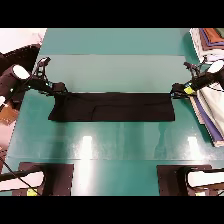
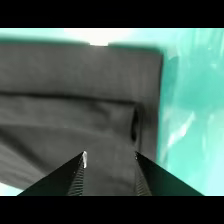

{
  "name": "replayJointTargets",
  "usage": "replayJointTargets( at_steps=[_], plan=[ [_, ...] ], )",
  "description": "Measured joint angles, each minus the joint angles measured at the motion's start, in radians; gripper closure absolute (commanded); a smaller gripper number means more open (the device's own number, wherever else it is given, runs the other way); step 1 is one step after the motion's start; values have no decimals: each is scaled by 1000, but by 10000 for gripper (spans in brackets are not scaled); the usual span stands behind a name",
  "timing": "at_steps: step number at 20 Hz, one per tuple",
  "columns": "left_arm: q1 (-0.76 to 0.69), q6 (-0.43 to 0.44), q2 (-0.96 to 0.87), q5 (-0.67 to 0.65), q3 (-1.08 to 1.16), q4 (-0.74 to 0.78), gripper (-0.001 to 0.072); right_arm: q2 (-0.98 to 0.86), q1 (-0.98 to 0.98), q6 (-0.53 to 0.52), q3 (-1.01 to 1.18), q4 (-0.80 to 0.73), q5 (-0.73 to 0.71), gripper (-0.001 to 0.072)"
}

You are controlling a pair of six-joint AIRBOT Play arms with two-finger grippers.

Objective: Fold the shirts.

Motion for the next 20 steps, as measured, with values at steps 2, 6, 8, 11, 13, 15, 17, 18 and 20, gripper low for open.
replayJointTargets(
  at_steps=[2,6,8,11,13,15,17,18,20],
  plan=[
    [1,3,-6,-41,32,-8,208,-16,-19,-20,13,30,13,342],
    [0,4,-13,-140,67,-33,544,-3,-113,-59,-51,92,59,329],
    [1,6,-13,-166,73,-56,670,7,-175,-77,-118,134,63,321],
    [-16,6,-14,-179,77,-99,670,14,-257,-109,-229,228,38,321],
    [-53,6,-15,-167,79,-119,675,16,-286,-142,-298,298,5,321],
    [-107,3,-18,-138,76,-129,680,15,-293,-172,-351,365,-27,321],
    [-174,-20,-27,-91,74,-135,680,12,-277,-191,-379,408,-54,323],
    [-205,-38,-35,-65,74,-136,680,6,-261,-199,-381,421,-61,325],
    [-274,-69,-61,-11,74,-138,680,-16,-225,-210,-365,433,-61,483]
  ],
)
